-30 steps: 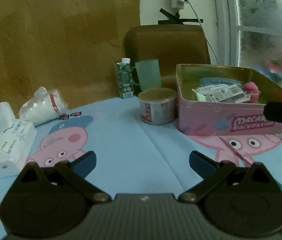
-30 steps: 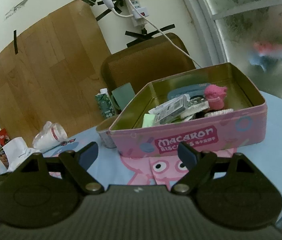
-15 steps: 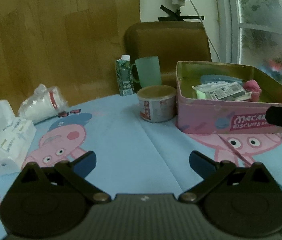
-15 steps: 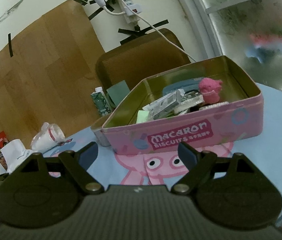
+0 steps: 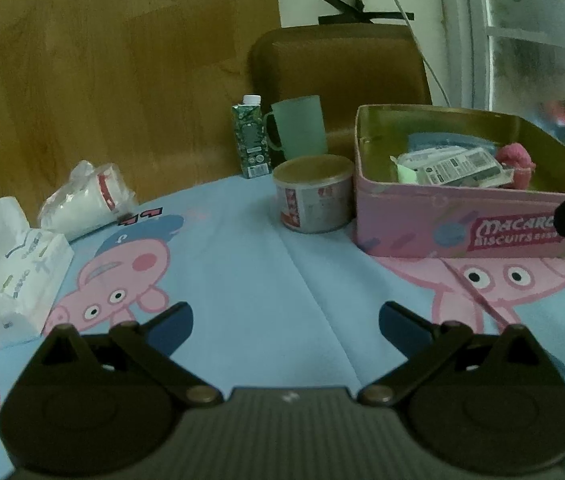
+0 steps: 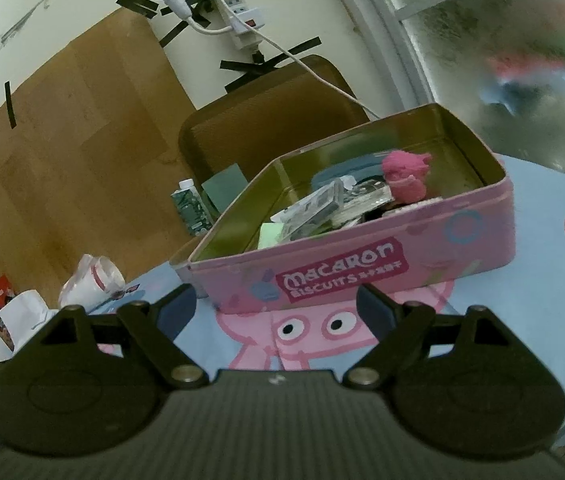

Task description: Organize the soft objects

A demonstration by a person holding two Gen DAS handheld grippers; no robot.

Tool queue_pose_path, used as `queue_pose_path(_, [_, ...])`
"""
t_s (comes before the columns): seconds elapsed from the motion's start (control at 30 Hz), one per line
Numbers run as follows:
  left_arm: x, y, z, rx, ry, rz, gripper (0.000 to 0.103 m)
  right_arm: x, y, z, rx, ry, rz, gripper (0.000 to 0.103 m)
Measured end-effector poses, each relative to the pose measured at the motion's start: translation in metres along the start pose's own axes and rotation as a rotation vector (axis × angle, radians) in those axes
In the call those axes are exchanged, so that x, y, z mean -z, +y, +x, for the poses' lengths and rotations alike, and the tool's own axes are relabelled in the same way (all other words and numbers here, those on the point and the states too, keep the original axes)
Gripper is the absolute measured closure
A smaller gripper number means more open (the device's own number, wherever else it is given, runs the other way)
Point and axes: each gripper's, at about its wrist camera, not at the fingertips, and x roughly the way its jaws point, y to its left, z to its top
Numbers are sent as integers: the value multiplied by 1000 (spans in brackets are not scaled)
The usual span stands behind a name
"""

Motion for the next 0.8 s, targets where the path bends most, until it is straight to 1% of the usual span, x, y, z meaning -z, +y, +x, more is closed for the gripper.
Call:
queue_pose_path(0.2, [-2,-10,1,6,9,26,0,-2,-9,1,-1,0,19,14])
queue_pose_path(0.5, [-4,-30,4,33,57,67,0,-3,-22,0,-2,-3,49,14])
queue_pose_path(0.8, [-1,-45,6,80,99,98,0,-1,-30,3,0,4,71,14])
